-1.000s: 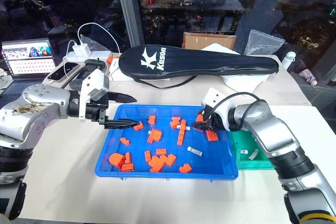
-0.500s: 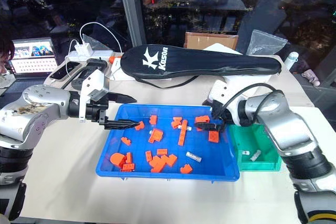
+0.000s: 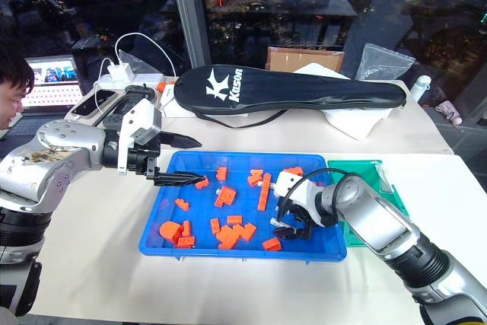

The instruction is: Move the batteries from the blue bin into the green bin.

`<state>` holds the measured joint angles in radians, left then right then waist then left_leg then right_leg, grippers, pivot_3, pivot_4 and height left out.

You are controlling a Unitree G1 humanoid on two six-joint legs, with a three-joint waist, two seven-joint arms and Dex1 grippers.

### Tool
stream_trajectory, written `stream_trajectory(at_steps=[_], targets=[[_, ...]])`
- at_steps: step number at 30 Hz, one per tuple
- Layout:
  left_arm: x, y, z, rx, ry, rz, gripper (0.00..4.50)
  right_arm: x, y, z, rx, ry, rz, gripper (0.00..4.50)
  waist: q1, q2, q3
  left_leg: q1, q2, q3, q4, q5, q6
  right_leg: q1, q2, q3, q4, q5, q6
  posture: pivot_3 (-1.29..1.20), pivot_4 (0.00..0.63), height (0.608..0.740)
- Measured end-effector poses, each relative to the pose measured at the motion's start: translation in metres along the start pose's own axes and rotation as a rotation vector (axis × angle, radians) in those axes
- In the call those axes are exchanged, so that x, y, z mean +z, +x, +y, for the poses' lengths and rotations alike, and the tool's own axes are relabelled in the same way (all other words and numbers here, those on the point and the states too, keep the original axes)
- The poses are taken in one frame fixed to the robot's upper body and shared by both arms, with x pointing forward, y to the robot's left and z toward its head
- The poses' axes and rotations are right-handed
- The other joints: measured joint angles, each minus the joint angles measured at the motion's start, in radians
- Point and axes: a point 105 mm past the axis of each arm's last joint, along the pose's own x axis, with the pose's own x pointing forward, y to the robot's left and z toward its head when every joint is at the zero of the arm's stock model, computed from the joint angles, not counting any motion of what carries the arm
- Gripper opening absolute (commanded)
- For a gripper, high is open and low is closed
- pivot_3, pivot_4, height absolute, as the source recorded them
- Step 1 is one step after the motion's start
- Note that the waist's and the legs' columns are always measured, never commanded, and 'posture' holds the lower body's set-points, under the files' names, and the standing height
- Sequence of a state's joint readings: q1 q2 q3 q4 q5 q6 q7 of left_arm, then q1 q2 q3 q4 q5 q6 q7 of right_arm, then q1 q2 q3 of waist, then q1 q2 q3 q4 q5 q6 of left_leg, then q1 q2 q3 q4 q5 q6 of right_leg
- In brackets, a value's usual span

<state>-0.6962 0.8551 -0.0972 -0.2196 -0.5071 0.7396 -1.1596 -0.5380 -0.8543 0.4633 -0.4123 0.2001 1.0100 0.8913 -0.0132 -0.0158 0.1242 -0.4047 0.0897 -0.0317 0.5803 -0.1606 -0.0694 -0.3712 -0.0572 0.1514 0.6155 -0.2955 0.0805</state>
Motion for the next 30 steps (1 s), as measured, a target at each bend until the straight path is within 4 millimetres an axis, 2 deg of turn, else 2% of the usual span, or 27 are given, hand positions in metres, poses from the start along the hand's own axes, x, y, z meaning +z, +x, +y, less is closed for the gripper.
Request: stream_trajectory(at_steps=[1, 2, 10, 12, 13, 15, 17, 19, 22, 26, 28, 30], targets=[[0.0, 0.0, 0.0, 0.001, 0.0, 0.001, 4.5, -0.001, 0.001, 0.001, 0.001, 0.006, 0.005, 3.98, 0.0, 0.0, 0.0, 0.0, 0.0, 0.0, 0.0, 0.0, 0.0, 0.0, 0.0, 0.0, 0.0, 0.0, 0.0, 0.0, 0.15, 0.737], [0.0, 0.0, 0.0, 0.001, 0.0, 0.001, 4.5, -0.003, 0.001, 0.001, 0.004, 0.01, 0.009, 3.79, 0.0, 0.0, 0.0, 0.0, 0.0, 0.0, 0.0, 0.0, 0.0, 0.0, 0.0, 0.0, 0.0, 0.0, 0.0, 0.0, 0.15, 0.737], [0.0, 0.0, 0.0, 0.001, 0.001, 0.002, 4.5, -0.002, 0.005, 0.01, 0.034, -0.004, 0.017, 1.03, -0.002, 0.0, 0.0, 0.0, 0.0, 0.0, 0.0, 0.0, 0.0, 0.0, 0.0, 0.0, 0.0, 0.0, 0.0, 0.0, 0.15, 0.737], [0.0, 0.0, 0.0, 0.001, 0.001, 0.002, 4.5, -0.002, 0.004, 0.008, 0.03, -0.006, 0.016, 0.41, -0.001, 0.0, 0.0, 0.0, 0.0, 0.0, 0.0, 0.0, 0.0, 0.0, 0.0, 0.0, 0.0, 0.0, 0.0, 0.0, 0.15, 0.737], [0.0, 0.0, 0.0, 0.0, 0.001, 0.001, 4.5, -0.001, 0.002, 0.007, 0.029, -0.003, 0.011, 0.24, -0.001, 0.0, 0.0, 0.0, 0.0, 0.0, 0.0, 0.0, 0.0, 0.0, 0.0, 0.0, 0.0, 0.0, 0.0, 0.0, 0.15, 0.737], [0.0, 0.0, 0.0, -0.003, 0.0, 0.0, 4.5, 0.003, -0.007, 0.002, 0.019, 0.01, -0.015, 0.25, 0.0, 0.0, 0.0, 0.0, 0.0, 0.0, 0.0, 0.0, 0.0, 0.0, 0.0, 0.0, 0.0, 0.0, 0.0, 0.0, 0.15, 0.737], [0.001, 0.0, -0.002, -0.017, -0.002, -0.006, 4.5, 0.016, -0.029, -0.014, -0.034, 0.032, -0.079, 0.25, 0.0, 0.0, 0.0, -0.001, 0.0, 0.0, 0.0, 0.0, 0.0, 0.0, 0.0, 0.0, 0.0, 0.0, 0.0, 0.0, 0.15, 0.737], [0.003, 0.001, -0.003, -0.032, -0.001, -0.018, 4.5, 0.026, -0.058, -0.029, -0.093, 0.048, -0.141, 0.25, 0.003, 0.0, 0.0, 0.0, 0.0, 0.0, 0.0, 0.0, 0.0, 0.0, 0.0, 0.0, 0.0, 0.0, 0.0, 0.0, 0.15, 0.737], [0.006, 0.003, -0.005, -0.05, -0.001, -0.038, 4.5, 0.026, -0.098, -0.041, -0.168, 0.049, -0.173, 0.25, 0.008, 0.0, 0.0, -0.001, 0.0, 0.0, 0.0, -0.001, 0.001, 0.001, 0.0, 0.0, -0.002, 0.0, 0.0, 0.0, 0.15, 0.737], [0.007, 0.006, -0.004, -0.06, -0.008, -0.053, 4.5, 0.009, -0.147, -0.066, -0.337, 0.108, -0.139, 0.25, 0.004, 0.0, 0.0, 0.0, 0.0, 0.0, 0.0, -0.001, 0.001, 0.001, 0.0, 0.0, -0.002, 0.0, 0.0, 0.0, 0.15, 0.737], [0.009, 0.008, -0.004, -0.067, -0.007, -0.062, 4.5, -0.011, -0.162, -0.075, -0.409, 0.145, -0.079, 0.25, 0.001, 0.0, 0.0, 0.0, 0.0, 0.0, 0.0, -0.001, 0.001, 0.001, 0.0, 0.0, -0.002, 0.0, 0.0, 0.0, 0.15, 0.737], [0.011, 0.009, -0.003, -0.069, -0.005, -0.069, 4.5, -0.034, -0.166, -0.079, -0.441, 0.192, -0.005, 0.25, 0.0, 0.0, 0.0, 0.0, 0.0, 0.0, 0.0, -0.001, 0.001, 0.001, -0.001, 0.0, -0.002, 0.0, 0.0, 0.0, 0.15, 0.737]])
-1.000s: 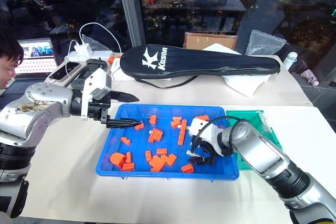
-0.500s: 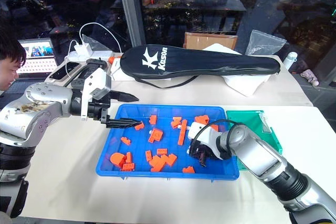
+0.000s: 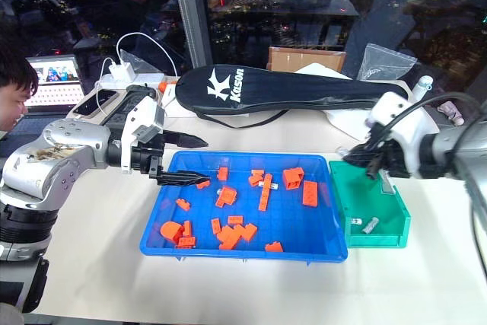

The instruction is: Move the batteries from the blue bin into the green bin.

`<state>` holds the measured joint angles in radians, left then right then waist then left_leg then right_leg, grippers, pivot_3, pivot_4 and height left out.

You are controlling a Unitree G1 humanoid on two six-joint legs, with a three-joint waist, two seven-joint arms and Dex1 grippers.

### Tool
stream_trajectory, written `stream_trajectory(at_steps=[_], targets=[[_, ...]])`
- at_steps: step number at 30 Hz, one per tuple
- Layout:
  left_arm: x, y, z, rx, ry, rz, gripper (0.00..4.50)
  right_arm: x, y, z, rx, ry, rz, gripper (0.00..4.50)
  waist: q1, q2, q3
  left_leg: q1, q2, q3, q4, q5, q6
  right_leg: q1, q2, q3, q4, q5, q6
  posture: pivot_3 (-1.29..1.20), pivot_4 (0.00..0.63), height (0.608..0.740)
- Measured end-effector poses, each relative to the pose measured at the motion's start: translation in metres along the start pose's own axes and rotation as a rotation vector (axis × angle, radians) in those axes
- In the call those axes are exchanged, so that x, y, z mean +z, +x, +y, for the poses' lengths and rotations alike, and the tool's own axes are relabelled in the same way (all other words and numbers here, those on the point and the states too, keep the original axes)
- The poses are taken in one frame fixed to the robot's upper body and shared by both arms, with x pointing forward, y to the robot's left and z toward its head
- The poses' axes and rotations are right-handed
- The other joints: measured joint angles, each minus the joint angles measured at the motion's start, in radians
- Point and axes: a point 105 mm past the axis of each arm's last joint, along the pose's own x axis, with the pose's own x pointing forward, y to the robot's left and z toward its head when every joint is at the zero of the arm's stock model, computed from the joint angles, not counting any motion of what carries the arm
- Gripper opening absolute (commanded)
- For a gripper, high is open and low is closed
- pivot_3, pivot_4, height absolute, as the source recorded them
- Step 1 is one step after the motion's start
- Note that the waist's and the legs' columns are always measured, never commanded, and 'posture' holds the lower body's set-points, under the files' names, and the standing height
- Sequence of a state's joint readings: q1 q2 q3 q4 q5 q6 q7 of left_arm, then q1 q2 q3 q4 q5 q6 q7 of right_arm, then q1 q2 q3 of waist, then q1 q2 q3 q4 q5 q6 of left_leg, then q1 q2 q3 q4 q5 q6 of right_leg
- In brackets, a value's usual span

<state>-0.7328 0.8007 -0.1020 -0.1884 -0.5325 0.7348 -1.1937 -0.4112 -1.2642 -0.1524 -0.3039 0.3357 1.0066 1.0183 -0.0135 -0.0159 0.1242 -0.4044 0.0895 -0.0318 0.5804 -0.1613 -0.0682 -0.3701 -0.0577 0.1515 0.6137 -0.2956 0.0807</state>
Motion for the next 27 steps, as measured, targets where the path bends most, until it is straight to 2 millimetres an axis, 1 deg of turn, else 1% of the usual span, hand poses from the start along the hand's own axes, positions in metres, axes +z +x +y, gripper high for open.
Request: stream_trajectory(at_steps=[1, 3, 5, 7, 12, 14, 15, 16, 17, 18, 20, 21, 23, 25, 27], targets=[[0.0, 0.0, 0.001, -0.002, 0.0, -0.004, 4.5, -0.012, 0.001, -0.001, -0.004, 0.012, 0.039, 0.25, -0.001, 0.0, 0.0, 0.0, 0.0, 0.0, 0.0, 0.0, 0.0, 0.0, 0.0, 0.0, 0.0, 0.0, 0.0, 0.0, 0.15, 0.737], [0.001, 0.002, 0.001, -0.009, 0.005, -0.009, 4.5, -0.027, 0.006, 0.002, 0.003, 0.013, 0.084, 0.25, -0.006, 0.001, 0.0, 0.0, 0.0, 0.0, 0.0, 0.0, 0.0, 0.0, 0.0, 0.0, 0.001, 0.0, 0.0, 0.0, 0.15, 0.737], [0.002, 0.003, 0.001, -0.017, 0.008, -0.01, 4.5, -0.036, 0.014, 0.008, 0.018, 0.014, 0.097, 0.25, -0.013, 0.002, -0.001, 0.0, 0.0, 0.0, 0.0, 0.0, 0.0, 0.0, 0.0, 0.0, 0.002, 0.0, 0.0, 0.0, 0.15, 0.737], [0.001, 0.003, 0.001, -0.018, 0.006, -0.008, 4.5, -0.039, 0.018, 0.011, 0.031, 0.012, 0.103, 0.25, -0.015, 0.003, -0.001, 0.0, 0.0, 0.0, 0.0, 0.0, 0.0, 0.0, 0.0, 0.0, 0.002, 0.0, 0.0, 0.0, 0.15, 0.737], [-0.001, 0.002, 0.001, -0.021, 0.003, 0.003, 4.5, -0.039, 0.021, 0.01, 0.018, -0.014, 0.1, 0.25, -0.012, 0.004, 0.0, 0.0, 0.0, 0.0, 0.001, 0.0, 0.0, 0.0, 0.0, 0.0, 0.001, 0.0, 0.0, 0.0, 0.15, 0.737], [-0.001, 0.002, 0.001, -0.024, 0.003, 0.004, 4.5, -0.041, 0.024, 0.013, 0.035, -0.015, 0.109, 1.25, -0.011, 0.004, 0.0, 0.0, 0.0, 0.0, 0.001, 0.0, 0.0, 0.0, 0.0, 0.0, 0.001, 0.0, 0.0, 0.0, 0.15, 0.737], [-0.001, 0.002, 0.001, -0.025, 0.003, 0.005, 4.5, -0.042, 0.024, 0.013, 0.039, -0.013, 0.111, 1.36, -0.01, 0.004, 0.0, 0.0, 0.0, 0.0, 0.001, 0.0, 0.0, 0.0, 0.0, 0.0, 0.001, 0.0, 0.0, 0.0, 0.15, 0.737], [-0.002, 0.002, 0.001, -0.024, 0.002, 0.007, 4.5, -0.04, 0.024, 0.012, 0.037, -0.014, 0.108, 1.7, -0.009, 0.004, 0.0, 0.0, 0.0, 0.0, 0.001, 0.0, 0.0, 0.0, 0.0, 0.0, 0.001, 0.0, 0.0, 0.0, 0.15, 0.737], [-0.002, 0.001, 0.001, -0.023, 0.0, 0.009, 4.5, -0.037, 0.024, 0.011, 0.032, -0.018, 0.1, 2.13, -0.008, 0.005, 0.0, 0.0, 0.0, 0.0, 0.001, 0.0, 0.0, 0.0, 0.0, 0.0, 0.001, 0.0, 0.0, 0.0, 0.15, 0.737], [-0.003, 0.001, 0.0, -0.023, -0.003, 0.011, 4.5, -0.031, 0.023, 0.008, 0.024, -0.031, 0.083, 2.45, -0.008, 0.005, 0.0, 0.0, 0.0, 0.0, 0.001, 0.0, 0.0, 0.0, 0.0, 0.0, 0.001, 0.0, 0.0, 0.0, 0.15, 0.737], [-0.005, 0.002, -0.001, -0.024, -0.008, 0.015, 4.5, -0.012, 0.021, 0.004, 0.008, -0.075, 0.034, 3.11, -0.013, 0.005, 0.0, 0.0, 0.0, 0.0, 0.001, 0.0, 0.0, 0.0, 0.0, 0.0, 0.001, 0.0, 0.0, 0.0, 0.15, 0.737], [-0.006, 0.002, -0.002, -0.024, -0.005, 0.017, 4.5, -0.002, 0.022, 0.003, 0.003, -0.092, 0.003, 3.11, -0.015, 0.005, 0.0, 0.001, 0.0, 0.0, 0.0, 0.0, 0.0, 0.0, 0.0, 0.0, 0.002, 0.0, 0.0, 0.0, 0.15, 0.737], [-0.008, 0.001, -0.004, -0.026, -0.007, 0.025, 4.5, 0.029, 0.027, 0.007, 0.017, -0.156, -0.091, 3.11, -0.024, 0.005, 0.0, 0.001, 0.0, 0.0, 0.0, 0.0, 0.0, 0.0, 0.0, 0.0, 0.002, 0.0, 0.0, 0.0, 0.15, 0.737], [-0.01, 0.0, -0.005, -0.029, -0.01, 0.037, 4.5, 0.041, 0.035, 0.015, 0.045, -0.192, -0.125, 3.11, -0.026, 0.005, 0.0, 0.001, 0.0, -0.001, 0.0, 0.0, 0.0, 0.0, 0.0, 0.0, 0.002, 0.0, 0.0, 0.0, 0.15, 0.737], [-0.011, 0.0, -0.005, -0.025, -0.011, 0.043, 4.5, 0.057, 0.05, 0.029, 0.106, -0.218, -0.176, 3.11, -0.028, 0.005, 0.0, 0.0, 0.0, -0.001, 0.001, 0.0, 0.0, 0.0, 0.0, 0.0, 0.002, 0.0, 0.0, 0.0, 0.15, 0.737]])
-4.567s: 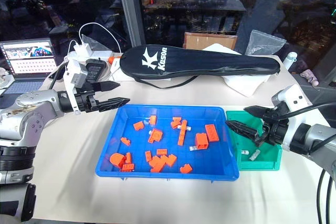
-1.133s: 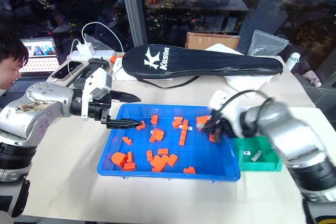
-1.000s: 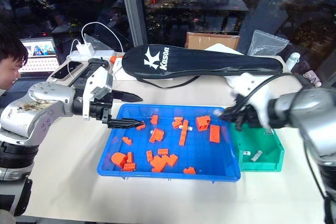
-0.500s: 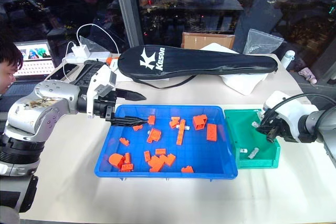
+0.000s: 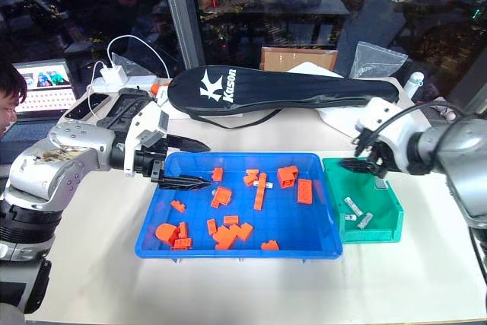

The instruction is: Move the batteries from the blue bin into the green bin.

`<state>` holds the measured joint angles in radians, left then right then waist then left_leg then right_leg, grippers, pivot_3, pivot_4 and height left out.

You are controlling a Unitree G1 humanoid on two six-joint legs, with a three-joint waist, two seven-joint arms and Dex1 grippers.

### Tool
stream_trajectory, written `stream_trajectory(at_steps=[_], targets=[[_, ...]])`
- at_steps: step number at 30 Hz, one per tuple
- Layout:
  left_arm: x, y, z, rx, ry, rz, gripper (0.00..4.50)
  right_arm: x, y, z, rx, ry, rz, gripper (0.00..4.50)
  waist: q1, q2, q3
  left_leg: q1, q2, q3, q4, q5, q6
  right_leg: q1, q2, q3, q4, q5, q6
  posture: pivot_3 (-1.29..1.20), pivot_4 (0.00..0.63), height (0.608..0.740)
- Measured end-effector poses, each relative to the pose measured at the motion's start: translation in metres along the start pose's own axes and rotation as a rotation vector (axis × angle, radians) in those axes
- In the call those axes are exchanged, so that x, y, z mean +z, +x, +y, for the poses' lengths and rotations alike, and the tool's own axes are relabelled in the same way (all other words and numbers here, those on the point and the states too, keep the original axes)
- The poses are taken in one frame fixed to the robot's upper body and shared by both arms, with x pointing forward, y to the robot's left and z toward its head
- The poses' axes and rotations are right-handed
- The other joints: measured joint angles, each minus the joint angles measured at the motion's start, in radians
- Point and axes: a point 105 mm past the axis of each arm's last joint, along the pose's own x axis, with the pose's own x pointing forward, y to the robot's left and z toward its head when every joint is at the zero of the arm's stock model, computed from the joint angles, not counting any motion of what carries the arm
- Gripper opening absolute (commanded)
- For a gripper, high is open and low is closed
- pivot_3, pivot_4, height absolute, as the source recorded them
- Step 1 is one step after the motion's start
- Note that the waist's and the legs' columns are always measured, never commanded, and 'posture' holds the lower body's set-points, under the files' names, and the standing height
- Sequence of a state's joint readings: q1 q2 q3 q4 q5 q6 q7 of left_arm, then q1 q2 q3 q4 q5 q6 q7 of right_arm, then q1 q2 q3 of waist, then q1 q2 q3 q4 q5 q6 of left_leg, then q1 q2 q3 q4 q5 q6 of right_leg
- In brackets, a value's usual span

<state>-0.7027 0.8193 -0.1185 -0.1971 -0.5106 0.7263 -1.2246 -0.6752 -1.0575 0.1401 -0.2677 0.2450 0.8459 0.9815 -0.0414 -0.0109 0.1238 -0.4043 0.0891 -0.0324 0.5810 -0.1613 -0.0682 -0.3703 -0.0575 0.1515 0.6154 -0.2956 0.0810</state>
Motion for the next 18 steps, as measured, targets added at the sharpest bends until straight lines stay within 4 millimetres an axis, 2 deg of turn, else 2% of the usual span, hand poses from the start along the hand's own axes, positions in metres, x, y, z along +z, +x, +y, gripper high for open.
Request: stream_trajectory(at_steps=[3, 9, 11, 14, 18], targets=[[0.0, 0.0, 0.0, 0.002, 0.004, 0.003, 4.5, 0.023, 0.036, 0.024, 0.116, -0.057, -0.069, 3.11, -0.002, 0.0, 0.0, 0.0, 0.0, 0.0, 0.0, 0.0, 0.0, -0.001, 0.0, 0.0, 0.001, 0.0, 0.0, 0.0, 0.15, 0.737], [-0.003, -0.002, 0.001, 0.031, -0.002, 0.015, 4.5, 0.022, 0.095, 0.064, 0.265, -0.193, -0.024, 3.11, 0.011, 0.0, 0.0, -0.001, 0.0, 0.0, 0.0, 0.0, 0.0, -0.001, 0.0, 0.0, 0.002, 0.001, -0.001, 0.0, 0.15, 0.737], [-0.003, -0.002, 0.0, 0.031, 0.004, 0.017, 4.5, 0.023, 0.101, 0.07, 0.296, -0.222, -0.023, 3.11, 0.017, 0.0, 0.0, -0.001, 0.0, 0.0, 0.001, 0.0, 0.0, -0.001, 0.0, 0.0, 0.003, 0.002, -0.003, 0.0, 0.15, 0.737], [-0.006, -0.006, 0.0, 0.043, -0.001, 0.035, 4.5, 0.026, 0.1, 0.068, 0.313, -0.276, -0.028, 3.11, 0.024, 0.0, 0.0, 0.0, 0.0, 0.0, 0.001, 0.0, 0.0, -0.001, 0.0, 0.0, 0.003, 0.001, -0.003, 0.0, 0.15, 0.737], [-0.008, -0.007, 0.0, 0.05, -0.01, 0.041, 4.5, 0.034, 0.1, 0.077, 0.402, -0.584, -0.041, 3.11, 0.024, 0.0, 0.0, 0.001, 0.0, 0.0, 0.001, 0.0, 0.0, -0.001, 0.0, 0.0, 0.005, -0.001, 0.001, 0.0, 0.15, 0.737]])
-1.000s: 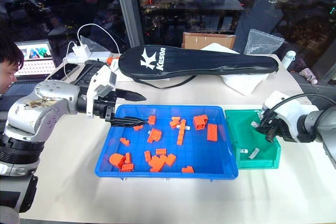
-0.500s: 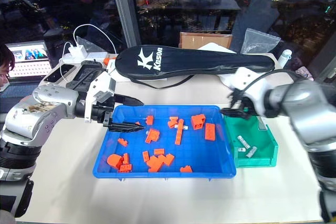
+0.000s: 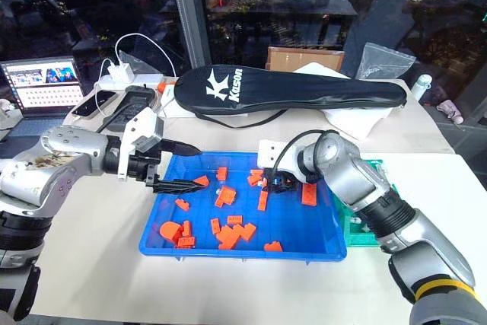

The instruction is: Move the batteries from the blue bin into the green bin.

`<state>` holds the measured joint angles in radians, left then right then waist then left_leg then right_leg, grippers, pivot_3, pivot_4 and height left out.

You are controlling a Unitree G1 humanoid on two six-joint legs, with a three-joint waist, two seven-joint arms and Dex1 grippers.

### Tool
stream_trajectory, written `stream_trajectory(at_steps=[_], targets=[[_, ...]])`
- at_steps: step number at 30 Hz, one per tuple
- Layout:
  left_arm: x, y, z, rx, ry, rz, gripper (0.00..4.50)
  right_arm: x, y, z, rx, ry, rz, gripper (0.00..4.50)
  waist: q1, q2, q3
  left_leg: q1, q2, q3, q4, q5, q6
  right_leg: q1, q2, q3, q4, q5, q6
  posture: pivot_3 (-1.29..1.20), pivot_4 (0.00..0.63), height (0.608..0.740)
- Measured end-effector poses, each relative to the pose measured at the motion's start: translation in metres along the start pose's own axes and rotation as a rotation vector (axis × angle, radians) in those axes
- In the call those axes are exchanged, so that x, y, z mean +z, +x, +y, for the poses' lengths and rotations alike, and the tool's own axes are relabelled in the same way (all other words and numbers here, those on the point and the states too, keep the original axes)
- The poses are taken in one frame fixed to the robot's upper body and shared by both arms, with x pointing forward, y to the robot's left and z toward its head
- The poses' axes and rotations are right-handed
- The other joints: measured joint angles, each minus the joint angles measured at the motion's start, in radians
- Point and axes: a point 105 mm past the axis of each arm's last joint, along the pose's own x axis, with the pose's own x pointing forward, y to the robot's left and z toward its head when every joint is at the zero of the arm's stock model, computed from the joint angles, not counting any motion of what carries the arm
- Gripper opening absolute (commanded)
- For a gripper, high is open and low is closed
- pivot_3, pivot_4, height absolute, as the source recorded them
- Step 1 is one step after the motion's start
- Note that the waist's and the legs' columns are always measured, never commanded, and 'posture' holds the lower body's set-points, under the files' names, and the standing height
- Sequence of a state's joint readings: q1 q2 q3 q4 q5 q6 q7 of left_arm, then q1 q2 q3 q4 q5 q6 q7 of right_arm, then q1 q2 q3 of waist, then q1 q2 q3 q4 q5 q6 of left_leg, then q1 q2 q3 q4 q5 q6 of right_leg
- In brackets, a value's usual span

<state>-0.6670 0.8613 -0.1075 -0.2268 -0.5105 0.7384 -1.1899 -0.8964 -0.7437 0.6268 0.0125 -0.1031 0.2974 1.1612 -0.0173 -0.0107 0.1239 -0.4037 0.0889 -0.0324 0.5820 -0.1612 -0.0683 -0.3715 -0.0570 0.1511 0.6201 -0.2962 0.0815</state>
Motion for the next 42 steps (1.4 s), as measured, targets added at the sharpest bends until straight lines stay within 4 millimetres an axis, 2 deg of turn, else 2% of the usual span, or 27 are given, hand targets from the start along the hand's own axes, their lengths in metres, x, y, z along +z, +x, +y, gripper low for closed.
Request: stream_trajectory(at_steps=[4, 18, 21, 22, 27, 30, 33, 35, 37, 39, 42], targets=[[0.0, 0.0, 0.0, 0.001, -0.001, -0.001, 4.5, 0.004, 0.005, -0.001, 0.109, -0.216, 0.03, 3.11, -0.001, 0.0, 0.0, 0.0, 0.0, 0.0, 0.0, 0.0, 0.0, 0.0, 0.0, 0.0, 0.002, 0.0, 0.0, 0.0, 0.15, 0.737], [-0.005, -0.001, -0.003, 0.028, -0.019, 0.013, 4.5, -0.016, 0.02, -0.005, 0.27, -0.367, 0.093, 3.11, -0.002, 0.0, 0.0, 0.002, 0.0, 0.0, 0.001, 0.0, 0.0, 0.0, 0.0, 0.0, 0.004, 0.002, -0.005, 0.0, 0.15, 0.737], [-0.005, -0.002, -0.003, 0.033, -0.019, 0.011, 4.5, -0.014, 0.029, -0.002, 0.293, -0.384, 0.085, 2.41, -0.004, 0.0, 0.0, 0.002, 0.0, 0.0, 0.0, 0.0, 0.0, 0.0, 0.0, 0.0, 0.005, 0.002, -0.005, 0.0, 0.15, 0.737], [-0.004, -0.002, -0.004, 0.035, -0.016, 0.009, 4.5, -0.014, 0.032, -0.001, 0.301, -0.386, 0.079, 1.93, -0.004, 0.0, 0.0, 0.002, 0.0, 0.0, 0.0, 0.0, 0.0, 0.0, 0.0, 0.0, 0.005, 0.002, -0.005, 0.0, 0.15, 0.737], [-0.003, -0.002, -0.005, 0.032, -0.015, 0.003, 4.5, -0.016, 0.038, 0.002, 0.324, -0.406, 0.092, 0.45, -0.003, 0.0, 0.0, 0.002, 0.0, 0.0, 0.0, 0.0, 0.0, 0.0, 0.0, 0.0, 0.005, 0.002, -0.005, 0.0, 0.15, 0.737], [-0.002, -0.002, -0.005, 0.037, -0.014, -0.003, 4.5, -0.012, 0.037, 0.002, 0.333, -0.429, 0.086, 0.46, -0.003, 0.0, 0.0, 0.003, 0.0, 0.0, 0.0, 0.0, 0.0, 0.001, 0.0, 0.0, 0.005, 0.002, -0.005, 0.0, 0.15, 0.737], [-0.003, -0.003, -0.005, 0.044, -0.017, -0.006, 4.5, 0.0, 0.025, 0.004, 0.351, -0.464, 0.06, 0.46, -0.002, 0.001, 0.001, 0.002, 0.0, 0.0, 0.0, 0.0, 0.0, 0.0, 0.0, 0.0, 0.006, 0.002, -0.005, 0.0, 0.15, 0.737], [-0.003, -0.004, -0.005, 0.046, -0.017, -0.007, 4.5, 0.015, 0.008, 0.003, 0.347, -0.465, 0.024, 0.46, 0.0, 0.001, 0.001, 0.002, 0.0, 0.0, 0.0, 0.0, 0.0, 0.001, 0.0, 0.0, 0.006, 0.002, -0.005, 0.0, 0.15, 0.737], [-0.002, -0.003, -0.004, 0.045, -0.013, -0.011, 4.5, 0.021, -0.01, 0.005, 0.334, -0.425, 0.008, 0.46, 0.005, 0.001, 0.001, 0.002, 0.0, 0.0, 0.001, 0.0, 0.0, 0.001, 0.0, 0.0, 0.006, 0.002, -0.005, 0.0, 0.15, 0.737], [-0.002, -0.003, -0.003, 0.048, -0.018, -0.01, 4.5, 0.021, -0.025, 0.009, 0.326, -0.343, 0.004, 0.46, 0.009, 0.001, 0.001, 0.003, 0.0, 0.0, 0.001, 0.0, 0.0, 0.002, 0.0, -0.001, 0.005, 0.002, -0.005, 0.0, 0.15, 0.737], [-0.002, -0.002, -0.002, 0.042, -0.021, -0.013, 4.5, 0.011, -0.039, 0.027, 0.345, -0.188, 0.004, 0.46, 0.007, 0.0, 0.0, 0.003, 0.0, 0.0, 0.002, 0.0, 0.0, 0.002, 0.0, -0.001, 0.005, 0.0, -0.004, 0.0, 0.15, 0.737]])
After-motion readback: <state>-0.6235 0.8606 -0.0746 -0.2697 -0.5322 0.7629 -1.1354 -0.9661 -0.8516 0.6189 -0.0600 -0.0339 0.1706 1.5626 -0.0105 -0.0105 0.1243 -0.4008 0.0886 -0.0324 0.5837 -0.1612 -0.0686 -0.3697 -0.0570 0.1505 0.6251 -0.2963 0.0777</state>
